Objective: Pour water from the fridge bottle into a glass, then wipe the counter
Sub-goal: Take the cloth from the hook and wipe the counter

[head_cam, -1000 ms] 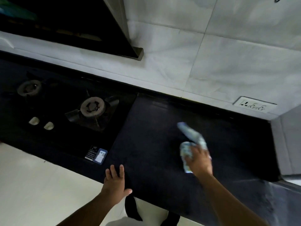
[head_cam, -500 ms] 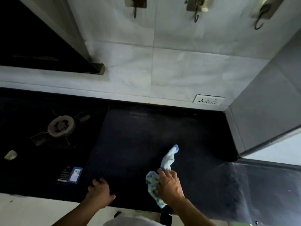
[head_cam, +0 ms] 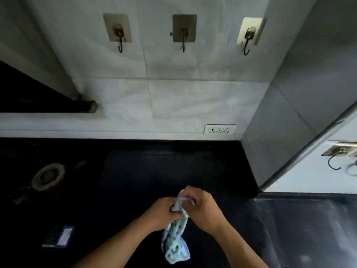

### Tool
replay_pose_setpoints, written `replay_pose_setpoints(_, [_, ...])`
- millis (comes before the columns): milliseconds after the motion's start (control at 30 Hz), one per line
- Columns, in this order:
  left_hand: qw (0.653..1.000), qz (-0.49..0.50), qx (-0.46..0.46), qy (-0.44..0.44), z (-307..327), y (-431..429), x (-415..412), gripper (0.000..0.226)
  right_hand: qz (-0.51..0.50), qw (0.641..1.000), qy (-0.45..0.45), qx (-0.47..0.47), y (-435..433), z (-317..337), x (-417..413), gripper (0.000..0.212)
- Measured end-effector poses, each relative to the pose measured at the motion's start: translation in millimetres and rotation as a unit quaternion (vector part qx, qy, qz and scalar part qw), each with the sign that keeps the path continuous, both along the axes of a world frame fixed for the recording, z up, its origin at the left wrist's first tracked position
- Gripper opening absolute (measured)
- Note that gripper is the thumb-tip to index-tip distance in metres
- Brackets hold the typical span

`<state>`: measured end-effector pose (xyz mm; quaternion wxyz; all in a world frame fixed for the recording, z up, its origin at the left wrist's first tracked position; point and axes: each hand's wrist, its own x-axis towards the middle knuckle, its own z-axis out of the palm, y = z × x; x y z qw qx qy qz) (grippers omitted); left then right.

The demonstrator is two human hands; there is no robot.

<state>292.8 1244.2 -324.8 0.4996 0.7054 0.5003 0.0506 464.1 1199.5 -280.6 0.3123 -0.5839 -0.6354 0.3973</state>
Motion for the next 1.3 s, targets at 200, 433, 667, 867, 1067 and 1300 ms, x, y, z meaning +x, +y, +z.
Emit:
replay_pose_setpoints(200, [0.983, 0.015, 0.013, -0.185, 74, 21, 16, 0.022, 0.027, 0.995, 0.097, 0.003, 18, 77, 51, 0.011])
replay_pose_setpoints(433, [0.969, -0.004, 0.012, -0.246, 154, 48, 23, 0.011, 0.106, 0.989, 0.064, 0.078, 65, 137, 77, 0.012])
replay_pose_setpoints(667, [0.972, 0.049, 0.148, -0.174, 208, 110, 9, 0.027, 0.074, 0.982, -0.009, 0.172, 129, 191, 81, 0.02])
replay_pose_setpoints(867, [0.904, 0.13, 0.395, -0.097, 306, 204, 42, 0.021, -0.118, 0.955, -0.032, 0.27, 223, 252, 80, 0.014])
replay_pose_setpoints(1067, [0.862, 0.164, 0.479, -0.028, 332, 271, 70, 0.01, -0.199, 0.881, -0.18, 0.389, 297, 256, 69, 0.015])
replay_pose_setpoints(1300, [0.918, 0.167, 0.359, 0.017, 288, 293, 89, 0.023, -0.085, 0.94, -0.275, 0.183, 317, 228, 61, 0.034])
